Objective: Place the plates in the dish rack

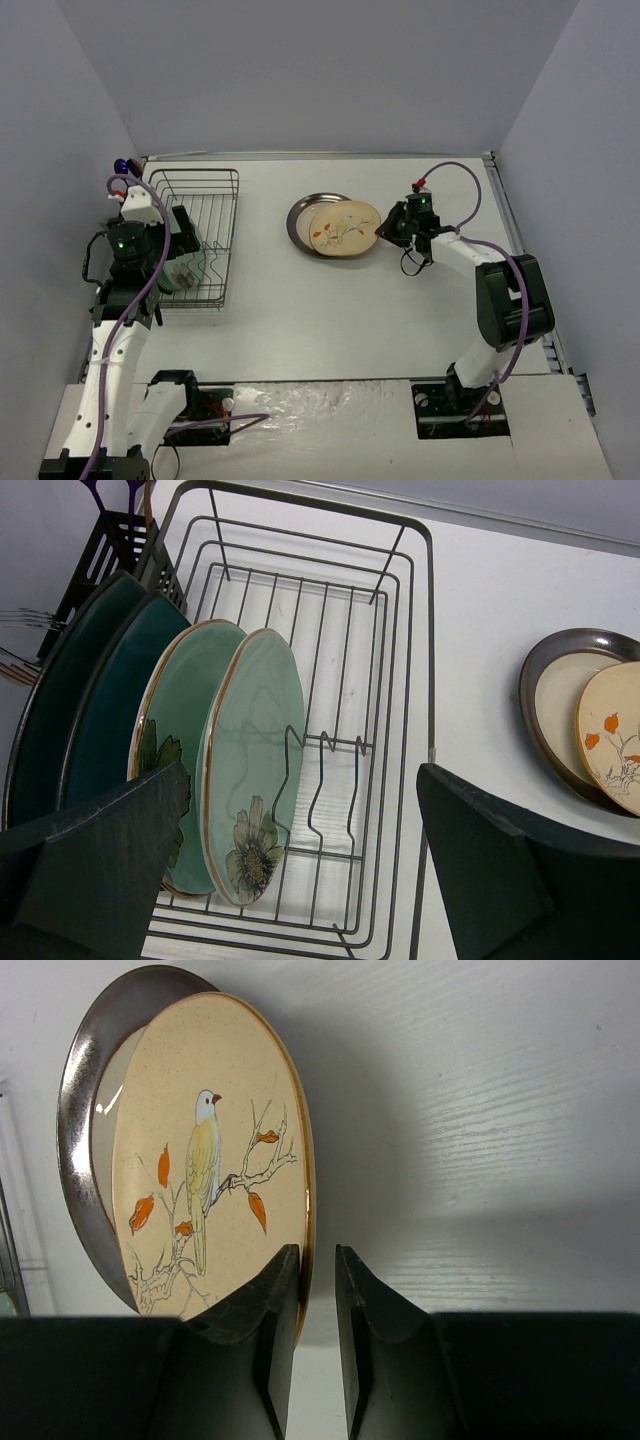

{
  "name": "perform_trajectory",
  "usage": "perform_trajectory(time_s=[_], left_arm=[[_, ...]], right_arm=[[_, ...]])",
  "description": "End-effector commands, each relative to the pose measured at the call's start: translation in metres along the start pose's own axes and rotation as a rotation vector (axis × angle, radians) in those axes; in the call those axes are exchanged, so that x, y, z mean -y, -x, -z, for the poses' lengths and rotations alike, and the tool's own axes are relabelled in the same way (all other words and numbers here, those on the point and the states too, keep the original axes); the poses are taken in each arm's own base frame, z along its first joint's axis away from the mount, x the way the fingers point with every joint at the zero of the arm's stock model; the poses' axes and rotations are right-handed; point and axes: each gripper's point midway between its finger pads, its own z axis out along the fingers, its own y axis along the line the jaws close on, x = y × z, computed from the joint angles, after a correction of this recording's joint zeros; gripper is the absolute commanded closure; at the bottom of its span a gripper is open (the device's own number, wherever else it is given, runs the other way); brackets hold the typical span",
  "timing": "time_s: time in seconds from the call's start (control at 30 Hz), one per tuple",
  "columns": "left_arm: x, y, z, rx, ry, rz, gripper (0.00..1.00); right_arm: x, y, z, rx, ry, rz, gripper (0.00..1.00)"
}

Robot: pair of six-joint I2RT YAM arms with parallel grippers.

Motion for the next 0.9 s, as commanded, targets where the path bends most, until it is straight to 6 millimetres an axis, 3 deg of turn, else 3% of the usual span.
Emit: perform_trajectory(time_s=[0.0, 0.2, 0.3, 0.5, 0.7, 0.87], left_arm=[[0.007, 0.027, 0.000, 0.087, -0.029, 0.007, 0.03], [0.019, 0.025, -0.004, 0.076, -0.088, 0.046, 0.03], [0.038, 0.023, -0.005, 0.043, -0.163, 0.083, 0.03], [0.101, 0.024, 0.004, -0.004, -0.318, 0.124, 0.03], [0.167, 0.014, -0.005, -0.076, -0.443, 0.226, 0.03], [0.204, -0.001, -0.015, -0.118, -0.470, 0.275, 0.03]], right_arm=[[-0.002, 0.007, -0.004, 0.021, 0.020, -0.009, 0.79], [-0.008, 0.007, -0.008, 0.010, 0.047, -0.017, 0.79], [-0.011, 0.007, -0.010, 0.007, 0.064, -0.021, 0.82], [-0.020, 0.008, -0.009, -0.007, 0.129, -0.041, 0.99], [-0.040, 0.021, 0.009, 0.010, 0.210, -0.055, 1.00], [-0.041, 0.029, 0.024, 0.025, 0.220, -0.067, 1.00]])
